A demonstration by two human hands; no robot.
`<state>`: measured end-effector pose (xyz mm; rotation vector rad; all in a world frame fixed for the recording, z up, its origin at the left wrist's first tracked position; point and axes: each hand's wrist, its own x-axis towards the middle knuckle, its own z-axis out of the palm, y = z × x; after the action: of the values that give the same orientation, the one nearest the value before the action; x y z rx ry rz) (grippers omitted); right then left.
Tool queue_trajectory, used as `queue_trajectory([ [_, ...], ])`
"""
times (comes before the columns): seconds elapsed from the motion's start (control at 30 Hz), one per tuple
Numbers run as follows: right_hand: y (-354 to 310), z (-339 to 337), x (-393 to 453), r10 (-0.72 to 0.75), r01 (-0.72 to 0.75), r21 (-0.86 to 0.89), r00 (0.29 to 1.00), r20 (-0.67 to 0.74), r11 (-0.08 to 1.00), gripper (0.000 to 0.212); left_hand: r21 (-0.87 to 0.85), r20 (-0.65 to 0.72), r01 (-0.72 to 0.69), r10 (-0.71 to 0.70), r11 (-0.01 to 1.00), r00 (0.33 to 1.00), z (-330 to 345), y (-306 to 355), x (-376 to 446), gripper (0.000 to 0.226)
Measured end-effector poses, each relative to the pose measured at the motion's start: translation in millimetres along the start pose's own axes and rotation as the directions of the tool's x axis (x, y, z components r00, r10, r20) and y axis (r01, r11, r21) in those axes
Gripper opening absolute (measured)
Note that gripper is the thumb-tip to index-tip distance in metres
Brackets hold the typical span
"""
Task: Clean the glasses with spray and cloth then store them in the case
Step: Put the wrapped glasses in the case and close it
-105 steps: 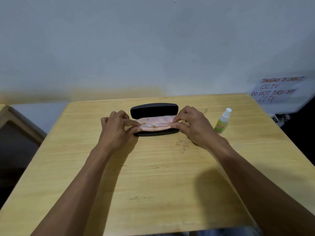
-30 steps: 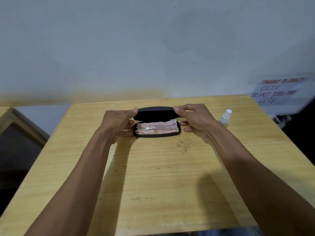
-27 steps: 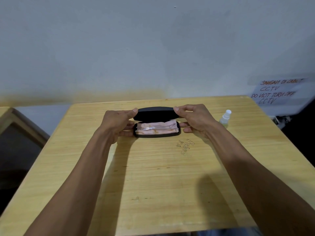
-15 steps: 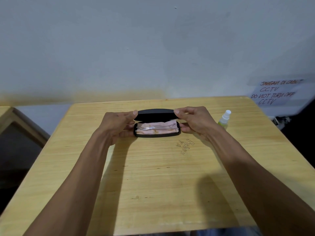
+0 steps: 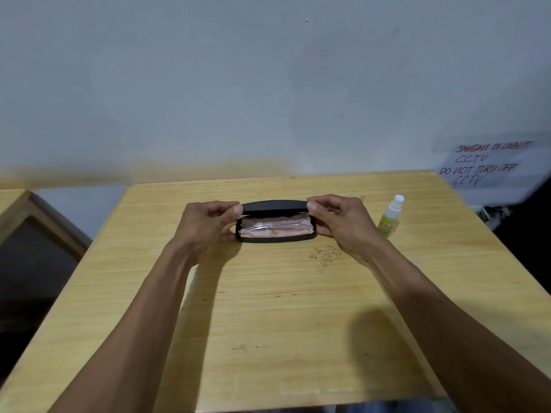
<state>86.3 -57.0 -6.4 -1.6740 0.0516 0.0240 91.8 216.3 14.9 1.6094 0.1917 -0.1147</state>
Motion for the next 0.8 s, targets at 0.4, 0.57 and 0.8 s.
queue_trajectory([
  [0.4,10,1,-5,-0.051,0.051,0.011,0.998,-0.023,0.999,0.024,-0.021,0.017,-0.069,0.069,0.997,0.997,-1,-11,-4,0.031],
  [0.57,12,2,-8,-0.068,0.068,0.006,0.997,-0.023,0.998,0.025,-0.017,0.016,-0.074,0.074,0.997,0.997,-3,-13,-3,0.040],
  [0.8,18,2,-14,-0.123,0.121,-0.056,0.992,-0.035,0.991,0.030,0.073,-0.006,-0.111,0.112,0.991,0.994,-2,-16,-10,0.032],
])
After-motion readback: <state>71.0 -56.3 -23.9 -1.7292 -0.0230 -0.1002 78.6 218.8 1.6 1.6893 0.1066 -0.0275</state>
